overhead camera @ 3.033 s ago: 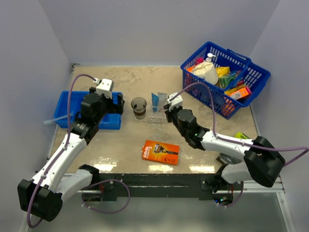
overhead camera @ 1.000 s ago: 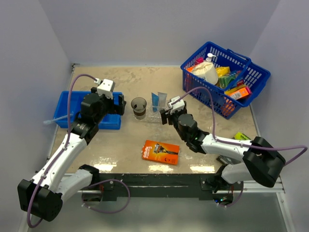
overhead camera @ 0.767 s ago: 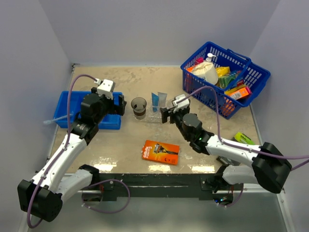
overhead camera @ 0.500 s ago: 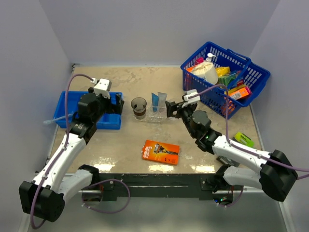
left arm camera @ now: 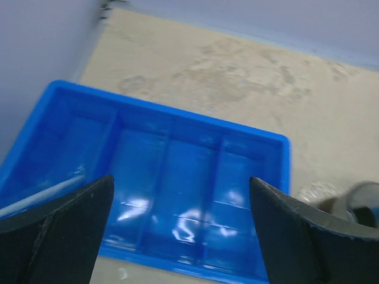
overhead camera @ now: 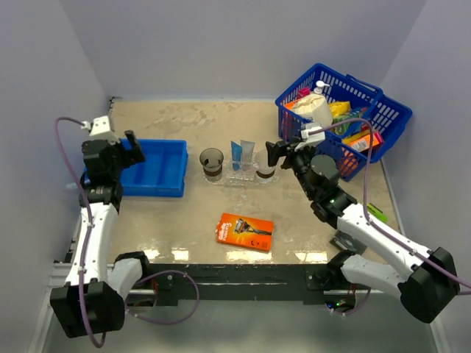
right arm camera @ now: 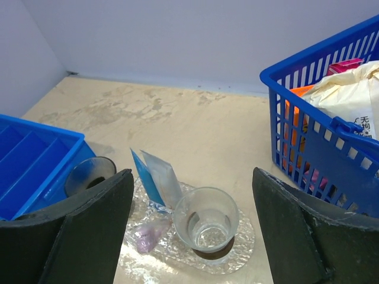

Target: Prepare toiletry sets of a toothbrush and toothpaste on the tray

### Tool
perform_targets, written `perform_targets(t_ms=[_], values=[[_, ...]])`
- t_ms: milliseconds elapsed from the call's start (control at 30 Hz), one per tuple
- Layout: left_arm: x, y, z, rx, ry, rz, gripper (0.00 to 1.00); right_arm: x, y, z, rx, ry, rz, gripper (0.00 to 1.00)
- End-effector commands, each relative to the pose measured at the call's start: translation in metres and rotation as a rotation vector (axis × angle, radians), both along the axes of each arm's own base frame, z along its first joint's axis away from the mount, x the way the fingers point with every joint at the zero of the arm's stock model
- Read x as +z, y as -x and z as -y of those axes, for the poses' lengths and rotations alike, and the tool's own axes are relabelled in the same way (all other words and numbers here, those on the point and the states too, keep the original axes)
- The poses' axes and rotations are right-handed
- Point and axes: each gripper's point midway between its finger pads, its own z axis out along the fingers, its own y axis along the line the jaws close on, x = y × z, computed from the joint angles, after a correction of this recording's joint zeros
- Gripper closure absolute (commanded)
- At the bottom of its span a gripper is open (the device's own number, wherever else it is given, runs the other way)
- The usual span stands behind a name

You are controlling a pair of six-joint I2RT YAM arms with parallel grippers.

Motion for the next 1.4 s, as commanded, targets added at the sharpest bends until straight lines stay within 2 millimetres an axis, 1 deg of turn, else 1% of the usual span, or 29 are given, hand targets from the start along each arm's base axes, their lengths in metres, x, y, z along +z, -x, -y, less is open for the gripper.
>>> perform_targets(t_ms=[0, 67, 100, 167, 233, 267, 300, 333, 367, 400, 467, 533, 600, 700, 833, 900, 933, 967, 1033, 1233, 1367], values=[[0.001, 0.007, -0.064, 0.261, 0.037, 0.013, 0.00, 0.024, 0.008, 0.000, 0.033, -0.046, 0.011, 0.18], [-0.003, 0.018, -0.094, 0.406, 0.046, 0.004, 0.00, 0.024, 0.010, 0.001, 0.036, -0.048, 0.004, 0.19], [-0.006, 0.023, -0.102, 0.453, 0.048, -0.006, 0.00, 0.025, 0.012, 0.001, 0.036, -0.056, 0.003, 0.19], [-0.005, 0.036, -0.122, 0.569, 0.037, -0.004, 0.00, 0.023, 0.013, 0.001, 0.041, -0.059, -0.011, 0.20], [-0.006, 0.044, -0.133, 0.644, 0.053, 0.007, 0.00, 0.021, 0.015, 0.000, 0.045, -0.071, -0.021, 0.21], [-0.010, 0.048, -0.136, 0.666, 0.063, 0.008, 0.01, 0.022, 0.016, 0.000, 0.046, -0.078, -0.022, 0.22], [-0.011, 0.050, -0.138, 0.680, 0.078, 0.017, 0.03, 0.021, 0.016, 0.000, 0.050, -0.085, -0.027, 0.22], [-0.014, 0.054, -0.145, 0.716, 0.108, 0.025, 0.04, 0.022, 0.017, -0.001, 0.054, -0.087, -0.026, 0.22], [-0.021, 0.055, -0.148, 0.722, 0.130, 0.015, 0.05, 0.023, 0.018, 0.000, 0.053, -0.093, -0.026, 0.22], [-0.024, 0.059, -0.156, 0.754, 0.143, 0.011, 0.06, 0.023, 0.018, 0.000, 0.056, -0.093, -0.026, 0.22], [-0.037, 0.061, -0.161, 0.782, 0.184, -0.011, 0.08, 0.026, 0.020, 0.001, 0.058, -0.094, -0.022, 0.23], [-0.044, 0.063, -0.166, 0.809, 0.213, -0.025, 0.10, 0.027, 0.021, 0.003, 0.052, -0.090, -0.022, 0.23], [-0.055, 0.069, -0.172, 0.846, 0.230, -0.049, 0.11, 0.029, 0.023, 0.006, 0.044, -0.090, -0.015, 0.23], [-0.060, 0.080, -0.181, 0.915, 0.232, -0.062, 0.14, 0.028, 0.025, 0.008, 0.042, -0.087, -0.014, 0.23], [-0.063, 0.089, -0.186, 0.975, 0.227, -0.067, 0.16, 0.025, 0.025, 0.010, 0.037, -0.077, -0.015, 0.23], [-0.069, 0.094, -0.194, 1.009, 0.232, -0.081, 0.18, 0.025, 0.026, 0.010, 0.039, -0.076, -0.017, 0.23], [-0.071, 0.094, -0.196, 1.011, 0.244, -0.084, 0.18, 0.025, 0.027, 0.010, 0.040, -0.076, -0.017, 0.23], [-0.080, 0.091, -0.197, 1.001, 0.266, -0.108, 0.20, 0.024, 0.027, 0.010, 0.042, -0.075, -0.016, 0.23], [-0.086, 0.093, -0.205, 1.017, 0.284, -0.127, 0.22, 0.024, 0.027, 0.011, 0.040, -0.077, -0.014, 0.23], [-0.092, 0.090, -0.210, 1.013, 0.289, -0.140, 0.27, 0.025, 0.029, 0.009, 0.052, -0.086, -0.010, 0.23], [-0.095, 0.084, -0.214, 0.984, 0.305, -0.142, 0.29, 0.022, 0.030, 0.007, 0.066, -0.094, -0.018, 0.23]])
